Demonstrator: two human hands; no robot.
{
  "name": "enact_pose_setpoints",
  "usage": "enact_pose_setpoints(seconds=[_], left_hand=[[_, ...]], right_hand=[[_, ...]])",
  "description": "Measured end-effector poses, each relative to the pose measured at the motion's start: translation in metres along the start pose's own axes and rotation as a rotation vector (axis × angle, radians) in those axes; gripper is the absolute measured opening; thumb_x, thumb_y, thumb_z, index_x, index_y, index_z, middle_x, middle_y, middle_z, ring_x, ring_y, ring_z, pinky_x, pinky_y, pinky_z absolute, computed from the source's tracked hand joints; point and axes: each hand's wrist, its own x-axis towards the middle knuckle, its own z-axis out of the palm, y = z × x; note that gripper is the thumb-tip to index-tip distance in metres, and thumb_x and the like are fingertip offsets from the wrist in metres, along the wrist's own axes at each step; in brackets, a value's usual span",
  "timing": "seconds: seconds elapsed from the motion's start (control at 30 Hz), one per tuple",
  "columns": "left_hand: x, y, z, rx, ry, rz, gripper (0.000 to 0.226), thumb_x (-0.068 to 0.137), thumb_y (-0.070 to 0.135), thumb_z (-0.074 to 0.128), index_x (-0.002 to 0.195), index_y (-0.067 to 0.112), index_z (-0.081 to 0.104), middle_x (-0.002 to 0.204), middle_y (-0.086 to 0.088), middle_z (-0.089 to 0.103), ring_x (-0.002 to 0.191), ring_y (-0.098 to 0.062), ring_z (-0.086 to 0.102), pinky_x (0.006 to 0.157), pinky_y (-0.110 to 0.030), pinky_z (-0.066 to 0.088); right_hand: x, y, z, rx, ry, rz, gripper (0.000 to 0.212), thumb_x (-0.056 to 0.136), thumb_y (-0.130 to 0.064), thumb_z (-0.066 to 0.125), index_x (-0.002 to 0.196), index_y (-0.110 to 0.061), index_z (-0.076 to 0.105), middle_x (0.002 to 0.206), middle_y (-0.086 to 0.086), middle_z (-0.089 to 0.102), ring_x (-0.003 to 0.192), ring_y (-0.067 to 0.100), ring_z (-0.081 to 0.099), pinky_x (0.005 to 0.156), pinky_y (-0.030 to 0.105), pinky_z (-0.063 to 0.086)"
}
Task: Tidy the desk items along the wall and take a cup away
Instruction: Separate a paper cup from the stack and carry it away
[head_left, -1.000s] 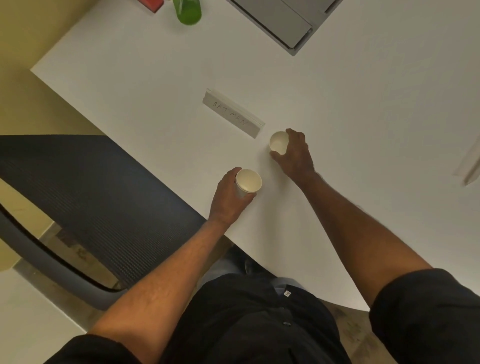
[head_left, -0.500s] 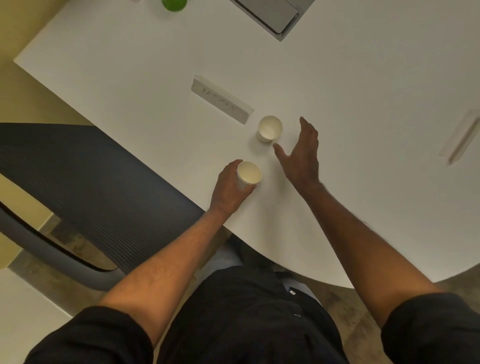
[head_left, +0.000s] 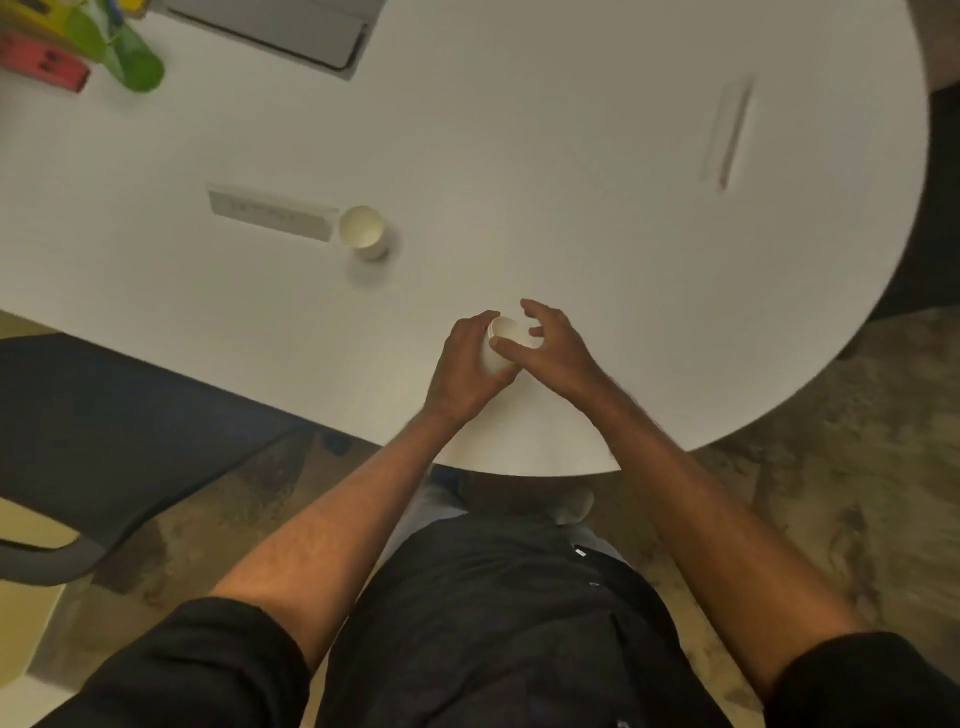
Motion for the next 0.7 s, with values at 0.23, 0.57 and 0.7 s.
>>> enact_pose_setpoints(seconds=[0.23,0.57,0.7], left_hand=[[-0.023,0.088,0.108,0.069,-0.067,0.178,0.054,0.082,0.056,0.069,0.129,0.041,0.046,0.122,0.028,0.050,0.111,0.007,0.044,0.091,-0.016,0.038],[-0.024,0.179,0.223,0.139,-0.139,0.314,0.044,0.083,0.053,0.071,0.117,0.038,0.050,0.115,0.016,0.058,0.101,-0.004,0.055,0.079,-0.031,0.053],[-0.006,0.196,0.246,0.127,-0.170,0.336,0.043,0.082,0.051,0.073,0.118,0.035,0.055,0.115,0.016,0.061,0.101,-0.002,0.056,0.080,-0.035,0.054]], right_hand=[[-0.057,0.079,-0.110,0.022,0.053,-0.001,0.069,0.082,-0.045,0.077,0.143,-0.026,0.052,0.139,-0.003,0.053,0.121,0.015,0.055,0.099,0.033,0.051],[-0.096,0.161,-0.231,0.081,0.136,0.020,0.071,0.073,-0.055,0.081,0.135,-0.030,0.057,0.131,-0.008,0.055,0.111,0.011,0.058,0.077,0.020,0.047],[-0.091,0.172,-0.267,0.110,0.173,0.019,0.067,0.074,-0.052,0.081,0.133,-0.031,0.057,0.128,-0.008,0.055,0.108,0.009,0.057,0.072,0.017,0.045]])
